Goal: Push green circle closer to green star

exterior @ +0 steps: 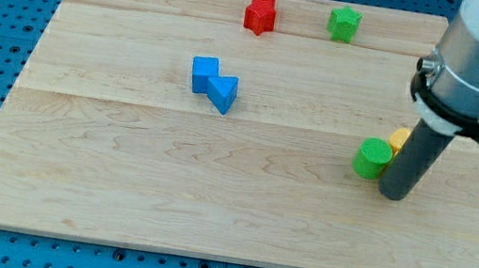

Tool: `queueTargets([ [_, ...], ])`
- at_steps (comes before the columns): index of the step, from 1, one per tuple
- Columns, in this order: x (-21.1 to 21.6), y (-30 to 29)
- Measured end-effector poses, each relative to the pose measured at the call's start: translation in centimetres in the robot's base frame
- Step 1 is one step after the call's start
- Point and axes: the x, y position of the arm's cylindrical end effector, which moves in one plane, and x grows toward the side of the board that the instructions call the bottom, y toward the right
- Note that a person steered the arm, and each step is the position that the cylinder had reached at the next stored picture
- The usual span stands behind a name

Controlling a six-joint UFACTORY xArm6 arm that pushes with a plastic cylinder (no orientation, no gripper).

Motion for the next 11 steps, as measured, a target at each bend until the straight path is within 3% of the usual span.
queueTargets([
  [1,-3.3,-0.3],
  [3,0.9,-5.3],
  [5,-13.1,-6.0],
  [6,-15.0,-5.6],
  [8,-17.6,-10.0],
  [11,-22.3,-2.4],
])
